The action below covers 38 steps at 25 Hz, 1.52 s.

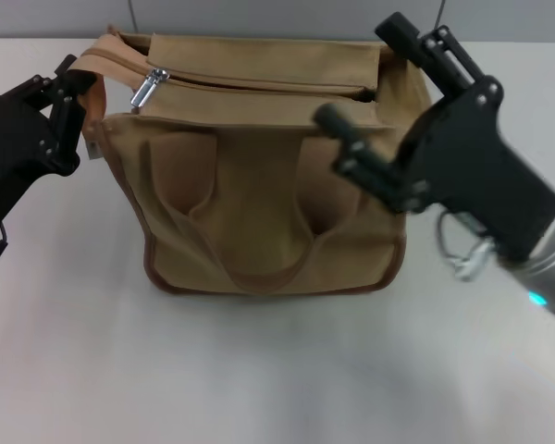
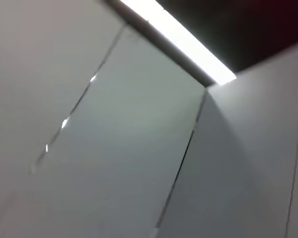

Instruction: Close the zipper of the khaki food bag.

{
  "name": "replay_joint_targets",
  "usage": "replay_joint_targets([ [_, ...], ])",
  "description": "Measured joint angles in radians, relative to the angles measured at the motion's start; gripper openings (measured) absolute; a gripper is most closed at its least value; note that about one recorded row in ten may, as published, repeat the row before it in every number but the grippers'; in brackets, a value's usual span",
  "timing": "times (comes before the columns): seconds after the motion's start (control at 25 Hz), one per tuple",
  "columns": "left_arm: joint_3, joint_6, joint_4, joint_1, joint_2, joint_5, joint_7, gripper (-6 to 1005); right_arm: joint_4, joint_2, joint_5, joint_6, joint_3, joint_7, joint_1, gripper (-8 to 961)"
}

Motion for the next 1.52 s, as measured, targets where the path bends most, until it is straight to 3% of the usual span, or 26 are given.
replay_joint_targets([
  [0.24, 0.003, 0.002, -0.015, -0.008, 0.0, 0.0, -0.004, 20, 0.179, 0.0, -0.008, 0.207, 0.135, -0.798, 0.03, 687],
  [0.4, 0.003, 0.009, -0.028, -0.012, 0.0, 0.0, -0.004, 20, 0.198, 0.0, -0.009, 0.241, 0.169, -0.874, 0.046, 685],
  [0.72, 0.001, 0.003, -0.041, -0.03, 0.0, 0.0, -0.006, 21, 0.253, -0.007, -0.011, 0.351, 0.249, -0.81, 0.083, 679],
  [0.96, 0.0, -0.026, -0.041, -0.034, 0.0, 0.0, -0.006, 21, 0.252, -0.023, -0.056, 0.378, 0.275, -0.431, 0.091, 676],
  [1.2, 0.0, -0.033, -0.041, -0.036, 0.002, 0.0, -0.006, 21, 0.194, -0.108, -0.282, 0.289, 0.337, 0.257, 0.093, 672],
  [1.28, 0.0, -0.033, -0.041, -0.036, 0.002, 0.0, -0.006, 22, 0.107, -0.136, -0.387, 0.201, 0.385, 0.591, 0.099, 670],
  [1.36, 0.0, -0.032, -0.041, -0.036, 0.001, 0.0, -0.006, 22, -0.021, -0.146, -0.456, 0.099, 0.425, 0.885, 0.114, 669],
  [1.52, 0.003, -0.026, -0.041, -0.038, 0.001, 0.0, -0.006, 22, -0.362, -0.127, -0.477, -0.048, 0.445, 1.512, 0.185, 666],
])
